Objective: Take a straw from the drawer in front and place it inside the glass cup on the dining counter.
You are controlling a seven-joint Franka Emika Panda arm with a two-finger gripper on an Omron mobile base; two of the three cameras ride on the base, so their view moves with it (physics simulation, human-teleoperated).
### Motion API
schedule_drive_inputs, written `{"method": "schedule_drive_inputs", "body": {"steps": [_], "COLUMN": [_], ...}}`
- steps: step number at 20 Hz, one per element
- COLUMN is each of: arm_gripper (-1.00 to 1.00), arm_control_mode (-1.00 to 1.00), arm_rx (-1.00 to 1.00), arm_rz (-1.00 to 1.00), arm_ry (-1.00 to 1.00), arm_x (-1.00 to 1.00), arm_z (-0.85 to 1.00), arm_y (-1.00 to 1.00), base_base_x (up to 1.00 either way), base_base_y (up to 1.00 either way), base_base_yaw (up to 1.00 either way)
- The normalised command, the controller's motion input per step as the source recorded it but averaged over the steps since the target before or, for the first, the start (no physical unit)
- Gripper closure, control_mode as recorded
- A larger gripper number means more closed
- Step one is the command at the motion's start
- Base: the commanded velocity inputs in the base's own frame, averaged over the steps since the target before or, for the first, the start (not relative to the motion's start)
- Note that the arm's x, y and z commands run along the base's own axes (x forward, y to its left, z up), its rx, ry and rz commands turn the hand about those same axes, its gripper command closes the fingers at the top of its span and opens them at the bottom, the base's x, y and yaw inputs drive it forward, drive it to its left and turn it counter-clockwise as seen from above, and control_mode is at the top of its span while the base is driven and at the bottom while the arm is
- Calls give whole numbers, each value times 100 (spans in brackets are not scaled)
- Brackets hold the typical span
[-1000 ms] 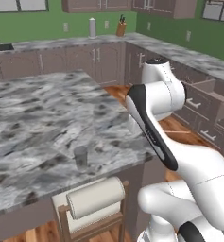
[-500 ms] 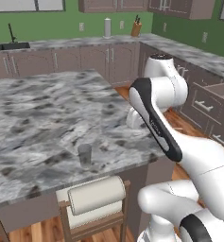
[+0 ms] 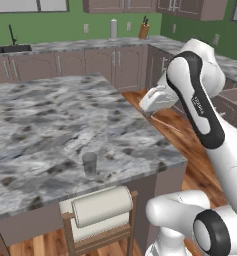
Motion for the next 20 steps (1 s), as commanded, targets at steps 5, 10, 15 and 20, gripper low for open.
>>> {"method": "schedule_drive_inputs", "body": {"steps": [5,10,15,20], "arm_gripper": [100,100,100,100], "arm_control_mode": [-100,-100,-100,-100], "arm_rx": [48,49,48,34], "arm_rz": [18,18,16,13], "arm_ry": [11,17,22,18], "arm_x": [0,0,1,1], "arm_z": [27,2,0,0], "arm_y": [39,29,35,54], "base_base_x": [0,0,0,0], "base_base_y": [0,0,0,0], "base_base_yaw": [0,0,0,0]}}
